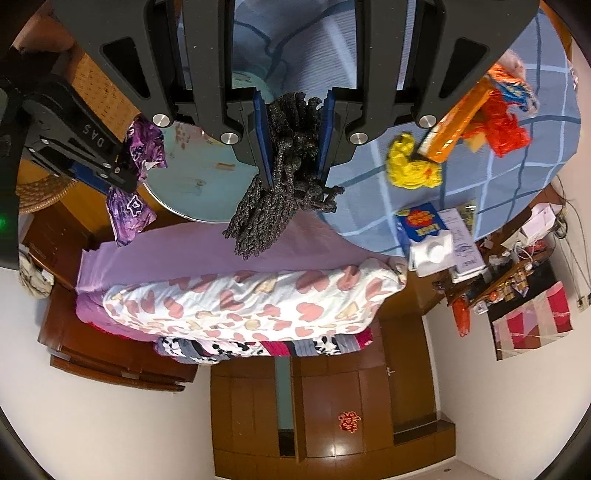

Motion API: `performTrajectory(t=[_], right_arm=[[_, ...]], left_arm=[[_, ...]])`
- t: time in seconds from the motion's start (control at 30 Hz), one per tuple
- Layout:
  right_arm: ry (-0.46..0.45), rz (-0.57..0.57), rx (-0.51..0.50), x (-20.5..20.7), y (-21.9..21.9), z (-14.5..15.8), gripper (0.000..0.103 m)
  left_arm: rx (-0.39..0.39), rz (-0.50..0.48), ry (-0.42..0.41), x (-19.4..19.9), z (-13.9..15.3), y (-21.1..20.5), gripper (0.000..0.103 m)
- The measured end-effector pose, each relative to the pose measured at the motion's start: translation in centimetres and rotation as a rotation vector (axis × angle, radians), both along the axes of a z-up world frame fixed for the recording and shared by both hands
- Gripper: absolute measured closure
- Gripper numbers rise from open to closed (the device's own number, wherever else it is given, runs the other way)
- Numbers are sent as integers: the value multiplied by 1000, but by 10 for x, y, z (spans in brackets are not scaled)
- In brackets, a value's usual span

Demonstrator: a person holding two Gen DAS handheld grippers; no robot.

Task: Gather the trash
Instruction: 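Carry black rope and purple wrapper over the blue wastebasket, then open left tool to drop the rope while right tool opens to drop the wrapper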

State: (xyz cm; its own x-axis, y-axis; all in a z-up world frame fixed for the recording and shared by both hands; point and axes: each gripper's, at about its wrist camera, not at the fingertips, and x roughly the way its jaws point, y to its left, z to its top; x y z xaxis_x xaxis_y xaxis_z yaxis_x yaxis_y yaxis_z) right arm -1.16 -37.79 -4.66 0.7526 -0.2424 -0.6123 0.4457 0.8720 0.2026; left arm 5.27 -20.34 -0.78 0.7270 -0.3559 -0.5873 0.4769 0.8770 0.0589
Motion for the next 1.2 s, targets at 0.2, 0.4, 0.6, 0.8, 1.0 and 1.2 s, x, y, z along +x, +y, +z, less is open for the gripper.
performTrajectory(t=[0.2,0.4,0.6,0.8,1.0,1.2], right_arm=[[39,-39,5,5,-14,-18,73],[75,-56,1,10,-22,-32,73],[103,-41,16,19,-26,-41,73],[126,-6,30,27,-25,-50,71],[108,5,72,26,-28,-50,64],[68,-38,76,19,-32,-42,60]], left_arm=[[19,-30,32,6,-16,-26,80],[32,-39,74,14,-34,-43,80],[29,-35,140,28,-55,-53,80],[29,-40,167,33,-62,-60,79],[28,-35,171,35,-63,-62,70],[31,-22,146,33,-58,-58,53]])
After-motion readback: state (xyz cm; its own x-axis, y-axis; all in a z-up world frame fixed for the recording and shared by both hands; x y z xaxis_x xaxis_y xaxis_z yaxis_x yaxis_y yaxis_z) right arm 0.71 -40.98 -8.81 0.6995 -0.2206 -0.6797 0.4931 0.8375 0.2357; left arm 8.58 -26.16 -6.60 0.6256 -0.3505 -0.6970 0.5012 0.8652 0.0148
